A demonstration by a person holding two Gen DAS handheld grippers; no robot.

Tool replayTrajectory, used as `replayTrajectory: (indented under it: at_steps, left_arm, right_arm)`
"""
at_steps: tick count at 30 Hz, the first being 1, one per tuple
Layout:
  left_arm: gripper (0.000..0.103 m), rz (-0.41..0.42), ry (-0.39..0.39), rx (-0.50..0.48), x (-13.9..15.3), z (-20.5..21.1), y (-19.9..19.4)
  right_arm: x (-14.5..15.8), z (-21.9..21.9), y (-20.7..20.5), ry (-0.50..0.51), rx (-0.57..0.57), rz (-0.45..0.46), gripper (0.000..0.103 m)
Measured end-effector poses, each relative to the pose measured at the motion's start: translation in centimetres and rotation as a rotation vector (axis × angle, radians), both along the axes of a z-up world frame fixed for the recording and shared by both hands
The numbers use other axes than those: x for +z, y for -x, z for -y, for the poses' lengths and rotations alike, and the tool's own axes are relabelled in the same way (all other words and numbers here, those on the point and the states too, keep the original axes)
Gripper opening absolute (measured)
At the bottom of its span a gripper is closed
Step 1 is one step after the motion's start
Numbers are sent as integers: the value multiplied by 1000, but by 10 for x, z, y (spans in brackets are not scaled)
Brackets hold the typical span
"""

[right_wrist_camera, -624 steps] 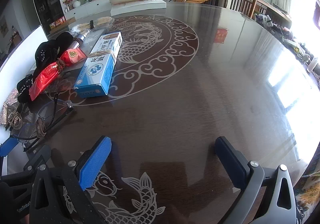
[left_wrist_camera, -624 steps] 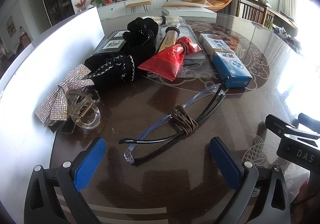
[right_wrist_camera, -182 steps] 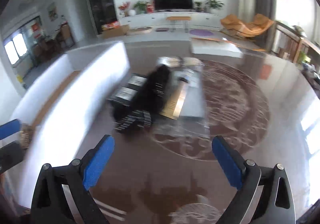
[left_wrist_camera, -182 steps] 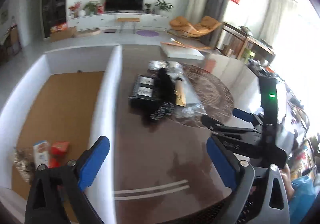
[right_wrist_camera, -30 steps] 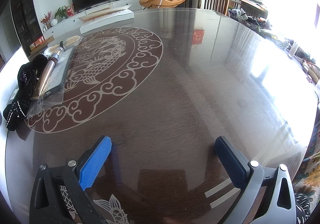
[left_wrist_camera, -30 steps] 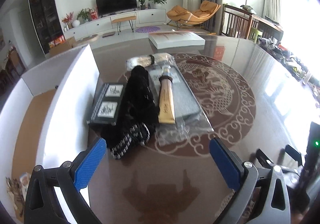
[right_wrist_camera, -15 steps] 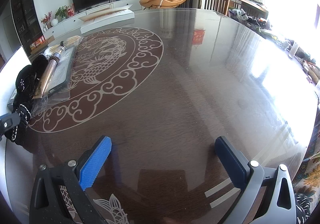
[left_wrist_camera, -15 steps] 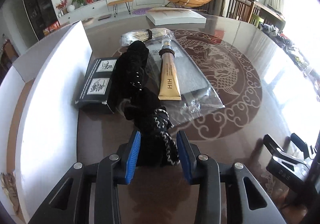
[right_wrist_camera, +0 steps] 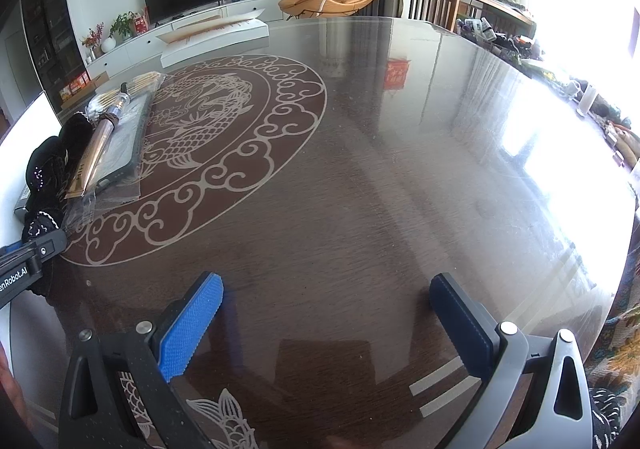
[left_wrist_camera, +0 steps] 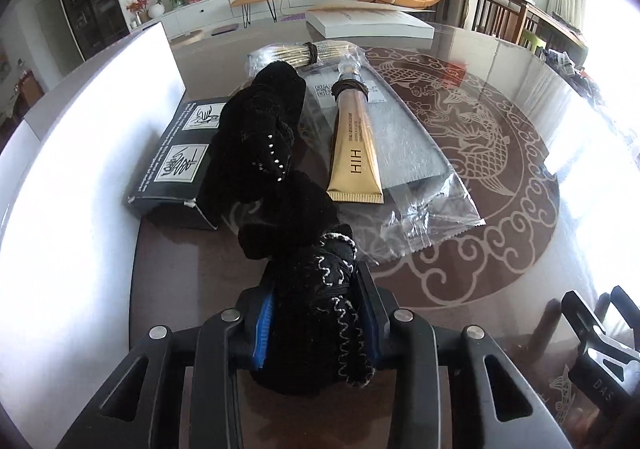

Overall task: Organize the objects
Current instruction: 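Grasp a black glove with the left gripper and lift it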

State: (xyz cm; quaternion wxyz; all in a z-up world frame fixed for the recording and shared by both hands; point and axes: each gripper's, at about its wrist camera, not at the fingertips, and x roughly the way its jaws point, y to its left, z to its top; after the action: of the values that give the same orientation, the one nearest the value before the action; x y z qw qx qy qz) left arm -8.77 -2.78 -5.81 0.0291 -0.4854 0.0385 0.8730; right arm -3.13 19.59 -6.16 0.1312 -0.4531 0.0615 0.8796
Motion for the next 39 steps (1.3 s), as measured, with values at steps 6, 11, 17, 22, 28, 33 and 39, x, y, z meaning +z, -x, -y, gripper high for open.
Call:
replayTrajectory:
  at_steps: [6,11,17,22,28,33,39]
  left_arm:
    - [38,-13,-12,-18,-1,1,-50]
    - [77,-21,-4,-9,-6,7,-49]
    - [98,-21,-28,10,-12,13,-39]
    - [103,-39,-32,19,-14,17,-39]
    - [103,-49,-33,17,-15,17,-39]
    - [103,-52,-35,18,-15,18,-40]
    - [103,-52,-34,18,-15,18,-39]
  right_arm:
    - [0,0,-1,0,0,0,103]
    - [0,0,0,0,0,-1,103]
    - [0,0,0,0,0,-1,103]
    - [-1,0,0,0,0,-1,103]
    - [-1,0,0,-1,0,-1,103]
    - [-1,0,0,-1,0,-2,103]
    - [-1,0,0,-1,0,-2,103]
